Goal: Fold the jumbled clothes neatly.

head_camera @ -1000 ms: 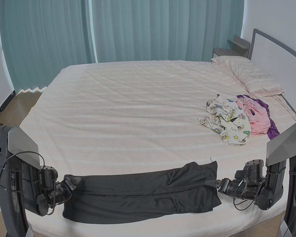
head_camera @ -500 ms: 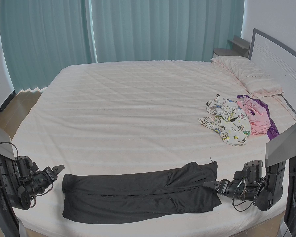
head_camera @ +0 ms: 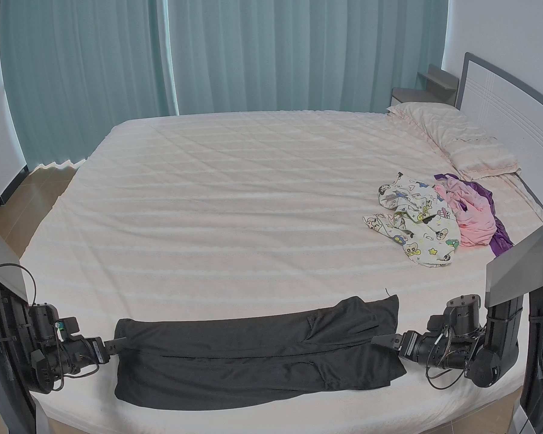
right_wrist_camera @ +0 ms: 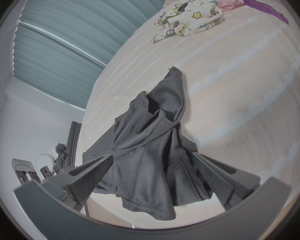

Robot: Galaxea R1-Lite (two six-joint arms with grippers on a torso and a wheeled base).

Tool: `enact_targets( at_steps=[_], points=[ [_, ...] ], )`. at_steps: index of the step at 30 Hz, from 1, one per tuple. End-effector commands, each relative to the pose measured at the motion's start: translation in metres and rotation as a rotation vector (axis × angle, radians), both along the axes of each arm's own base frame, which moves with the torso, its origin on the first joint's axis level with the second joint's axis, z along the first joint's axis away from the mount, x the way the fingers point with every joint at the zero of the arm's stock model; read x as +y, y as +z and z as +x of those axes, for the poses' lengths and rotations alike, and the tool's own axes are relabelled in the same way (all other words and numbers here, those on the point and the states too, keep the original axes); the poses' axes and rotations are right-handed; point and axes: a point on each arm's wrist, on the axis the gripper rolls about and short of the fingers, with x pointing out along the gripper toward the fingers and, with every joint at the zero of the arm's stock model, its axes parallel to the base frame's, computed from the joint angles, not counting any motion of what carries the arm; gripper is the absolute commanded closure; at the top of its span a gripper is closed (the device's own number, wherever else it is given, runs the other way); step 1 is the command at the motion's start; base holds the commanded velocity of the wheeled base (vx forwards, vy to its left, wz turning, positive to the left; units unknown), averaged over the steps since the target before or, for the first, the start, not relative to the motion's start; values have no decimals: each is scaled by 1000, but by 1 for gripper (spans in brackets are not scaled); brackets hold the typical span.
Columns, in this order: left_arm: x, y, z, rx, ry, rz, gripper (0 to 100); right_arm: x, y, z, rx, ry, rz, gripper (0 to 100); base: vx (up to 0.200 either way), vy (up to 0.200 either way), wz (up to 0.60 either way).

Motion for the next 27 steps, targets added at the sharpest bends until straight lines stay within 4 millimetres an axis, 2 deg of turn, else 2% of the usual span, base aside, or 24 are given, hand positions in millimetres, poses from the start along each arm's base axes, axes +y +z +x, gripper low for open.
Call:
enact_targets(
  at_steps=[1,6,12,13,27],
  points=[
    [-12,-21,4,67,-65,-7,0,0,-1,0,4,2,-2,0,0,0,0],
    [-24,-25,8,87,-67,44,0,0,-4,0,1,6,-6,0,0,0,0],
    [-19,-32,22,63,-23,89,0,0,-7,-3,-19,11,-8,0,0,0,0],
    [-19,-32,20,70,-22,90,100,0,-8,-4,-20,15,-9,0,0,0,0],
    [-25,-40,23,84,-55,65,100,1,-9,-4,-17,16,-7,0,0,0,0]
  ],
)
